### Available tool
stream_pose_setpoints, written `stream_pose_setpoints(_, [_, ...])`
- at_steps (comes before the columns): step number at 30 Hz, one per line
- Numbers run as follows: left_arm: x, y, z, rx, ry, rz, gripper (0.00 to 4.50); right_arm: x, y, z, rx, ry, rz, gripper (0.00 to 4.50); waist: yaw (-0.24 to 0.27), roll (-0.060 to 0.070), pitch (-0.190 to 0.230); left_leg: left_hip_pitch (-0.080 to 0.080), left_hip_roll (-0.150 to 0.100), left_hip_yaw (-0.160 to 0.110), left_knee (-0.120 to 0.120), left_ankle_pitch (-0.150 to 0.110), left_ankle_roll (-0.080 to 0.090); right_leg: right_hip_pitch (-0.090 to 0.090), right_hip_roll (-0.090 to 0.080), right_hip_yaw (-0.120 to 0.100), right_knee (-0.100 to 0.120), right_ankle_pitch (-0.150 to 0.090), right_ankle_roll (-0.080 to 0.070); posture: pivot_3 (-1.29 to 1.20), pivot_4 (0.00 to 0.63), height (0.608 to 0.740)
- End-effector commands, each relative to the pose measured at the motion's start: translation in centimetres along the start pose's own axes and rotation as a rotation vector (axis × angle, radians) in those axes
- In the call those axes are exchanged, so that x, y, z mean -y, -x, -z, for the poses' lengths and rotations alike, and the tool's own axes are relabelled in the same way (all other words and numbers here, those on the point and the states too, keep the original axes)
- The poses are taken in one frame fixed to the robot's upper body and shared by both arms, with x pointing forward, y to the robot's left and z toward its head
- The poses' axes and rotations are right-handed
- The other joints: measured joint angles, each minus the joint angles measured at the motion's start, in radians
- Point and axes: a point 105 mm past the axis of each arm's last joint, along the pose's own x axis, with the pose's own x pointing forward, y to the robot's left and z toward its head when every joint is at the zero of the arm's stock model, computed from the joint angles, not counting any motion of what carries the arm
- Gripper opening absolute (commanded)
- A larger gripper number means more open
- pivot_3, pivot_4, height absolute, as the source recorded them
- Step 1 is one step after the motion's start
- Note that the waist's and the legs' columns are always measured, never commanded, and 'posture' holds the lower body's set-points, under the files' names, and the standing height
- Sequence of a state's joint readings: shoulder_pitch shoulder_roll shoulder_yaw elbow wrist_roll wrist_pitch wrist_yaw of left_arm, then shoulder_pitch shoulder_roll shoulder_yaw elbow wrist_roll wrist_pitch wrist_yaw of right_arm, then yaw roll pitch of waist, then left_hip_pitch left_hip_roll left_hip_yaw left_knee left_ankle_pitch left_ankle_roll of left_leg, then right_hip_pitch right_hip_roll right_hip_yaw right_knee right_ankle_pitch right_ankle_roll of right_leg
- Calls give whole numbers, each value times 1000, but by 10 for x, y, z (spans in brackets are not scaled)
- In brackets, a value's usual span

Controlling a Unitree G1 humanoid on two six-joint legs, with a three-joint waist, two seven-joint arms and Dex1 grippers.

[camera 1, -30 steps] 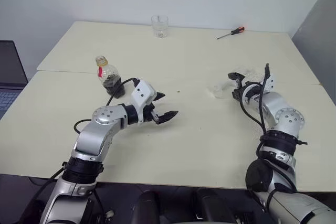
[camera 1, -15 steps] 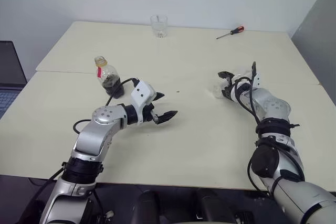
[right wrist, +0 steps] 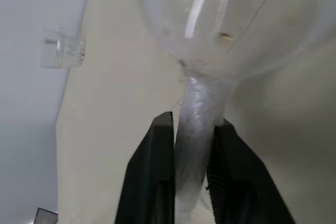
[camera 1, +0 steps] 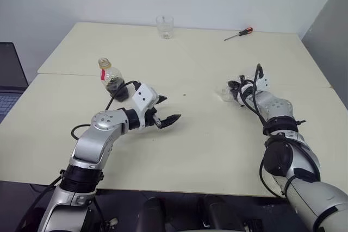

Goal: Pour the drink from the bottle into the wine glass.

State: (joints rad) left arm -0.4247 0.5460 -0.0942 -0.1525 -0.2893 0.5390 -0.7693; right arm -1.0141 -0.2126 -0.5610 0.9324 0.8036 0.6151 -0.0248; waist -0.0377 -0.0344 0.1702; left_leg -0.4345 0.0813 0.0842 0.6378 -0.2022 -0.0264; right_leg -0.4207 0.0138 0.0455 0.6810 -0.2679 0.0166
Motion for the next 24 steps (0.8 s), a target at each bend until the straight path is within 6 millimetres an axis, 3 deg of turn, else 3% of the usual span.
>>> stream_pose_setpoints(1, [-4,7,-12,27,-47,-36,4500,-48,8,-21,108,172,-146,165,1,1,1,0,0,0,0,0,0,0,0,0,0,0,0,0,150,740])
stream_pose_setpoints(4, [-5,12,-7,16,-38,-49,4500,-90,21,-18,196,347,-288,165,0,2,2,-1,0,0,-1,0,0,-2,0,1,0,0,0,0,150,740])
stream_pose_setpoints(7, [-6,19,0,-8,-30,-59,4500,-110,33,0,257,463,-379,165,-2,2,1,-1,1,0,-4,0,0,-3,0,1,0,0,0,0,150,740])
stream_pose_setpoints(9, [-7,25,5,-26,-24,-71,4500,-114,36,23,271,568,-416,165,-2,2,1,0,1,-1,-6,0,0,-3,0,0,0,0,-1,0,150,740])
stream_pose_setpoints(13, [-9,36,13,-62,-15,-88,4500,-123,37,99,259,883,-585,165,-5,2,1,1,1,-1,-8,0,0,-4,0,0,0,-2,-3,0,150,740])
stream_pose_setpoints(16, [-8,40,16,-81,-13,-95,4500,-122,33,133,253,966,-654,165,-6,2,1,1,1,0,-8,0,-1,-4,0,0,1,-2,-3,0,150,740])
stream_pose_setpoints(24, [-6,65,21,-92,24,-138,4500,-111,14,163,247,992,-640,164,2,1,1,1,1,-1,-6,1,-1,-3,-2,-2,1,-2,-3,0,150,740])
